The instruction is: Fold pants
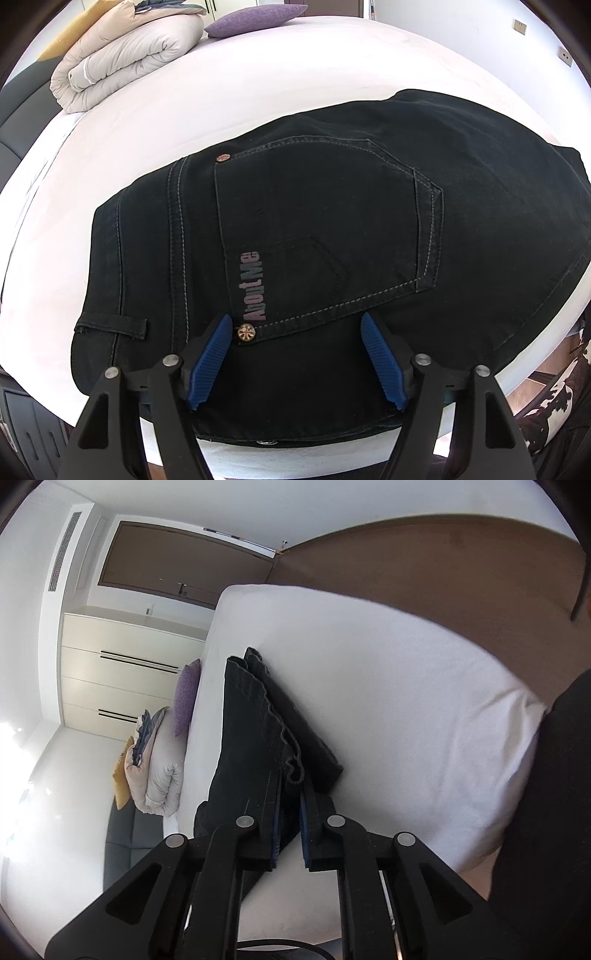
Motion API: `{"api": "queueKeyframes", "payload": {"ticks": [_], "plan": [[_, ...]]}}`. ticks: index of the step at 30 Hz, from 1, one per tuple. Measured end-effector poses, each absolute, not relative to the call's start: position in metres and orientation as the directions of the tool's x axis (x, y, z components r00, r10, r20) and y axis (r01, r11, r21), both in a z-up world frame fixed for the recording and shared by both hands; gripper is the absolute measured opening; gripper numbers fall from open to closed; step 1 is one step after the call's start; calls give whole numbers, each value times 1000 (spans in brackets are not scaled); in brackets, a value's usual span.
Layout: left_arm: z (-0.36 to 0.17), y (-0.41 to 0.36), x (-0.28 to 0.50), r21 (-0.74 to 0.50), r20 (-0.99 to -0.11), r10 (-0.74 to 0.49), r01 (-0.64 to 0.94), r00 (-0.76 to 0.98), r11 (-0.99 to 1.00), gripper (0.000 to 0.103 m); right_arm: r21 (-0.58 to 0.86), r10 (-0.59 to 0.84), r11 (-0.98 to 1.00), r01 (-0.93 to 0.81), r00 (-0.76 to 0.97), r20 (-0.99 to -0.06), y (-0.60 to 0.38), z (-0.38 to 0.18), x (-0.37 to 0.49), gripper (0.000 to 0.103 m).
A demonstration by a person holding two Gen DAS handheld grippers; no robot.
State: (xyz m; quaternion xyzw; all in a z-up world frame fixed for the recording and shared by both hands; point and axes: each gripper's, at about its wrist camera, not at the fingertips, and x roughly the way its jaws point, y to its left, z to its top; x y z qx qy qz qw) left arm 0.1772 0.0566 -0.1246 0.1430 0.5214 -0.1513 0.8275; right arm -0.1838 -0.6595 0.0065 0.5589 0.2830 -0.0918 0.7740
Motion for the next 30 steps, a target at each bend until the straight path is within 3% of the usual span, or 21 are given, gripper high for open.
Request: {"api": "queueKeyframes", "payload": {"ticks": [3, 7, 13, 23, 30], "plan": [[-126, 65, 177, 79, -906, -102, 400, 412, 913, 76, 735, 50, 441, 514, 804, -592, -677, 33, -193, 21], [-124, 66, 174, 79, -906, -101, 399, 412, 914, 77, 707, 16, 535, 462, 831, -556, -704, 77, -174, 64], [-125, 67, 173, 83, -905, -93, 388, 415, 918, 78, 657, 288, 724, 208, 775, -563, -702, 109, -71, 65], [-126, 64, 179, 80, -907, -94, 386, 410, 919, 79, 706, 370, 664, 246, 713, -596, -729, 66, -7, 62], [-126, 63, 179, 78, -906, -96, 385, 411, 920, 80, 695, 403, 684, 223, 679, -614, -731, 42, 23, 43]]}}
